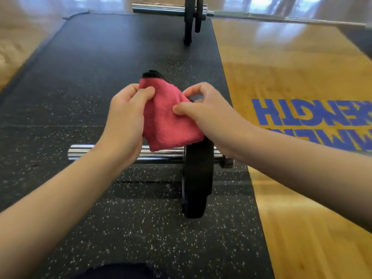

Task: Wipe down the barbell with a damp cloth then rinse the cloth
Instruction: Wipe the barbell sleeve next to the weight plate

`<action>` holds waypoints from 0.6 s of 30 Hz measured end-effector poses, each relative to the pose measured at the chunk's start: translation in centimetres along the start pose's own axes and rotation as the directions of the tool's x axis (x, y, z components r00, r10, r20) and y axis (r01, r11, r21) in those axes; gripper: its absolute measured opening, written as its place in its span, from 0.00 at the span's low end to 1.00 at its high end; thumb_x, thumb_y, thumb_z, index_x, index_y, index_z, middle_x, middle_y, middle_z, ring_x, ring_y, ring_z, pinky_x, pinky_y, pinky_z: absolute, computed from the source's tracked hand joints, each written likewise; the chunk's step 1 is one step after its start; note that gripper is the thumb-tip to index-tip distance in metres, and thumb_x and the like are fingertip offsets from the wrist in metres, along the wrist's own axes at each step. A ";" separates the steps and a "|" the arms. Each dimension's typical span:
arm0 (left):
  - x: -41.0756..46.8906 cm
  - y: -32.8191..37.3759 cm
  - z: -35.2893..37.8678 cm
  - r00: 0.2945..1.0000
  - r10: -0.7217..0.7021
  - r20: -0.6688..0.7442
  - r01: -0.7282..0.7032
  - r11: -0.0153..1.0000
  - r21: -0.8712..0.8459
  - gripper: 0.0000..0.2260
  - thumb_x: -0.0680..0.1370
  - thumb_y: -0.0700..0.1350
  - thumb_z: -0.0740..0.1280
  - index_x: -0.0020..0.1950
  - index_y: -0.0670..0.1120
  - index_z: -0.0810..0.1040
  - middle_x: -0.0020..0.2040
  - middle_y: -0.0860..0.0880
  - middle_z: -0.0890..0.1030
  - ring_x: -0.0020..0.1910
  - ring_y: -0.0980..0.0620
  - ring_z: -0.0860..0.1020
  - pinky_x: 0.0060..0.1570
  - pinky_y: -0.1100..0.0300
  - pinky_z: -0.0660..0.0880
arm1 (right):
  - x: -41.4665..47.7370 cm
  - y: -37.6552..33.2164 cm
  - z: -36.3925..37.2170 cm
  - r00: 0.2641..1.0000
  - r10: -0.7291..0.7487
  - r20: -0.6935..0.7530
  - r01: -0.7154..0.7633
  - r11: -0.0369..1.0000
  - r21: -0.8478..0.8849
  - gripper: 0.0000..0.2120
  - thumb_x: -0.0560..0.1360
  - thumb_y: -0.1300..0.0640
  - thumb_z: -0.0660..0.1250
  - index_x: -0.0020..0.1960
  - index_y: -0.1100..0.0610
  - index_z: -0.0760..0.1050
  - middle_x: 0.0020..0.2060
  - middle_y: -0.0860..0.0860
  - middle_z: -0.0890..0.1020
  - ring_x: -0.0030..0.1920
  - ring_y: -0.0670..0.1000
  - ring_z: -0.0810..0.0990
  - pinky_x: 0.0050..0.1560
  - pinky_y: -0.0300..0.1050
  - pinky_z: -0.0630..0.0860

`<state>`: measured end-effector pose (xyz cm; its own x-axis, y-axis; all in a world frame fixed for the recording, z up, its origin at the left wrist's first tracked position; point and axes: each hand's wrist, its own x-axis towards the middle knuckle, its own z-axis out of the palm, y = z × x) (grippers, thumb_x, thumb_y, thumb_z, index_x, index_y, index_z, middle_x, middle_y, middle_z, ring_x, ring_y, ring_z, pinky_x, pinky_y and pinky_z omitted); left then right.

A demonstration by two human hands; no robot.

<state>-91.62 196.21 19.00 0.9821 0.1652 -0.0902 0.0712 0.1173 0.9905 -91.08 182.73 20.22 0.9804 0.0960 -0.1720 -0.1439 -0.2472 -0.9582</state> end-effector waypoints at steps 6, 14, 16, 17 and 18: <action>-1.0 -0.3 6.9 0.982 -0.089 0.164 0.068 0.989 0.133 0.04 0.78 0.44 0.63 0.51 0.48 0.76 0.48 0.48 0.82 0.49 0.49 0.80 0.50 0.49 0.77 | -0.9 2.4 -8.4 0.999 -0.035 -0.012 0.036 0.996 0.079 0.11 0.73 0.61 0.70 0.53 0.52 0.72 0.45 0.53 0.79 0.37 0.46 0.77 0.26 0.34 0.70; -0.9 -0.6 13.1 0.942 0.010 0.336 -0.293 0.512 0.807 0.19 0.77 0.45 0.67 0.66 0.51 0.66 0.50 0.49 0.81 0.44 0.53 0.81 0.47 0.51 0.79 | -0.3 9.0 -15.8 0.998 0.038 0.052 -0.046 0.988 0.148 0.10 0.76 0.62 0.67 0.54 0.51 0.71 0.41 0.55 0.79 0.34 0.46 0.76 0.29 0.39 0.71; -0.9 -1.0 13.5 0.939 -0.001 0.344 -0.321 0.357 0.877 0.29 0.76 0.45 0.68 0.73 0.52 0.58 0.45 0.46 0.80 0.37 0.53 0.79 0.42 0.52 0.78 | 0.2 10.1 -15.8 0.994 0.052 0.092 -0.063 0.990 0.126 0.11 0.76 0.61 0.67 0.55 0.50 0.70 0.45 0.58 0.79 0.37 0.49 0.77 0.31 0.43 0.74; -0.9 -1.1 13.7 0.939 -0.023 0.344 -0.321 0.307 0.896 0.32 0.76 0.44 0.68 0.75 0.52 0.55 0.40 0.47 0.79 0.34 0.55 0.78 0.39 0.54 0.77 | 0.5 10.5 -15.6 0.993 0.053 0.104 -0.065 0.991 0.116 0.11 0.76 0.60 0.67 0.56 0.49 0.70 0.47 0.59 0.79 0.38 0.50 0.78 0.33 0.48 0.75; -1.1 -1.4 13.8 0.939 -0.052 0.339 -0.308 0.302 0.902 0.33 0.76 0.44 0.68 0.76 0.53 0.53 0.36 0.48 0.78 0.31 0.55 0.77 0.36 0.57 0.76 | 0.8 10.8 -15.3 0.992 0.051 0.114 -0.063 0.993 0.101 0.11 0.76 0.60 0.67 0.55 0.49 0.70 0.48 0.59 0.80 0.39 0.52 0.79 0.36 0.53 0.77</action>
<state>-90.35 182.32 19.18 0.9780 -0.1824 -0.1014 -0.1240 -0.8987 0.4206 -89.82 165.39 13.21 0.9499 0.1930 -0.2458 -0.2181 -0.1540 -0.9637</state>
